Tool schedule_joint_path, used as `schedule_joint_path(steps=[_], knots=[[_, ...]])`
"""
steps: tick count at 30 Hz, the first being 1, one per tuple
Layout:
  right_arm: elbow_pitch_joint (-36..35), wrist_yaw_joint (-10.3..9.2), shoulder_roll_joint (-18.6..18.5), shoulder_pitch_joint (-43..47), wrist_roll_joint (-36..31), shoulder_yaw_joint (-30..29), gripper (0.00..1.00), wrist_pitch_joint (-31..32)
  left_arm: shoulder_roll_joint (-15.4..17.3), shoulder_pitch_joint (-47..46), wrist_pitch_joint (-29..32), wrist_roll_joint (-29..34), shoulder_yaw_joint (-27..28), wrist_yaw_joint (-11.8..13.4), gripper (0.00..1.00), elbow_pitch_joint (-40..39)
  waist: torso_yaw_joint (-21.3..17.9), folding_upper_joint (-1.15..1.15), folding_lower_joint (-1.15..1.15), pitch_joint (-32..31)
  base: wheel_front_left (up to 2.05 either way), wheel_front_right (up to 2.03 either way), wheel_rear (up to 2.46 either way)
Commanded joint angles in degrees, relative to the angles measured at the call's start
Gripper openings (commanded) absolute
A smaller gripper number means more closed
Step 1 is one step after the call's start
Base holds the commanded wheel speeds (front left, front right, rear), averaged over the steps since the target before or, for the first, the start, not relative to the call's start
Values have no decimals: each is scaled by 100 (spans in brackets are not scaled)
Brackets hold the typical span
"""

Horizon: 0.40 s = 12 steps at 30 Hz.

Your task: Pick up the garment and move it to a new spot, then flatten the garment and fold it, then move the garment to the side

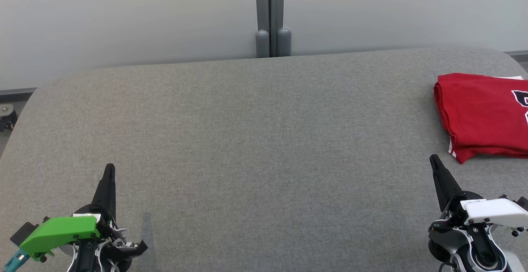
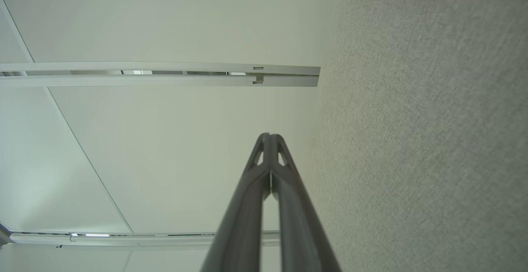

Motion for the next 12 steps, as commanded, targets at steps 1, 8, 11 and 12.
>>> schedule_joint_path(steps=[1, 8, 11, 12], knots=[[-20, 0, -30, -37, 10, -11, 0, 20, 20, -69, 9, 18, 17, -19, 0, -20, 0, 0, 0, 0, 0, 0, 0], [-20, 0, -30, -38, 10, -11, 0, 20, 19, -69, 10, 19, 17, -19, 0, -20, 0, 0, 0, 0, 0, 0, 0], [-20, 0, -30, -38, 10, -11, 0, 20, 19, -69, 11, 19, 18, -19, 0, -20, 0, 0, 0, 0, 0, 0, 0], [-20, 0, -30, -38, 10, -11, 0, 20, 19, -69, 11, 19, 18, -19, 0, -20, 0, 0, 0, 0, 0, 0, 0]])
